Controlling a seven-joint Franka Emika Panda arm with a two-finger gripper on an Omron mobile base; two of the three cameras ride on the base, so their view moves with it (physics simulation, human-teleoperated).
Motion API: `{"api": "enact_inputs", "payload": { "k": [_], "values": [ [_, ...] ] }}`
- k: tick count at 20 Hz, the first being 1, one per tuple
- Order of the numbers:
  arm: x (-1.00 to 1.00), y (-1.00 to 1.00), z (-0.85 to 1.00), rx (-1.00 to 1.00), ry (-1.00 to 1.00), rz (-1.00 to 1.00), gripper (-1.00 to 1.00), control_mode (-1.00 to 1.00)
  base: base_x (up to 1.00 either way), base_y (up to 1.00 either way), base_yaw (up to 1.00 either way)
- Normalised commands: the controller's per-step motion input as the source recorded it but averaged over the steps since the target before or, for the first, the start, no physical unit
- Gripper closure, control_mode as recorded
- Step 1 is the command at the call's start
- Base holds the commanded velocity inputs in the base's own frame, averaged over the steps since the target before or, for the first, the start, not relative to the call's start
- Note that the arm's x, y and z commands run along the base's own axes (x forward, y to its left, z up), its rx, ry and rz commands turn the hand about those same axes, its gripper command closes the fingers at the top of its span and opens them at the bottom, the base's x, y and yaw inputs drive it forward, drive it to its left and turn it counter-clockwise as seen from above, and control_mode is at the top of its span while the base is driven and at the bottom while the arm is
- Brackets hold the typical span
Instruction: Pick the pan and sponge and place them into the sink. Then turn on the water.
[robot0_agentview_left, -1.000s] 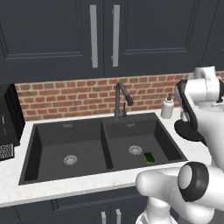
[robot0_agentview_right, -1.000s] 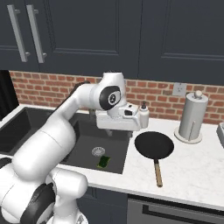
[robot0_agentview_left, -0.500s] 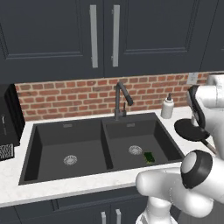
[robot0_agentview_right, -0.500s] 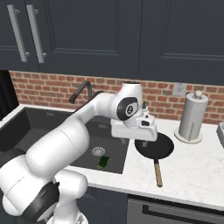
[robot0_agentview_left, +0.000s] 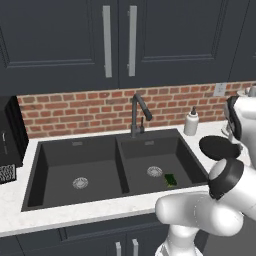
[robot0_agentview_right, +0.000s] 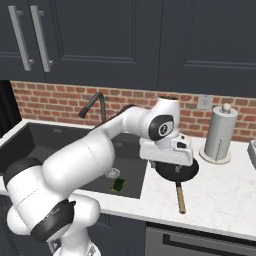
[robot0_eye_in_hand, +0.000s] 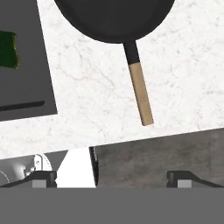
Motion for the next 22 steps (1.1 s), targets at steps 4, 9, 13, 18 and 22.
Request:
{"api": "enact_inputs", "payload": {
  "k": [4,9,13,18,22],
  "values": [
    [0.00,-0.35,-0.26,0.00,0.00,0.00,-1.00,-1.00,0.00,0.00,0.00],
    [0.00,-0.24,-0.20,0.00,0.00,0.00,-1.00,-1.00,0.00,0.00,0.00],
    [0.00,-0.17,-0.25,0.00,0.00,0.00,-1.00,-1.00,0.00,0.00,0.00],
    [0.02,-0.02,-0.29,0.01,0.00,0.10,-1.00,-1.00,0.00,0.00,0.00],
    [0.04,0.00,-0.27,0.01,0.00,0.11,-1.00,-1.00,0.00,0.00,0.00]
  ]
}}
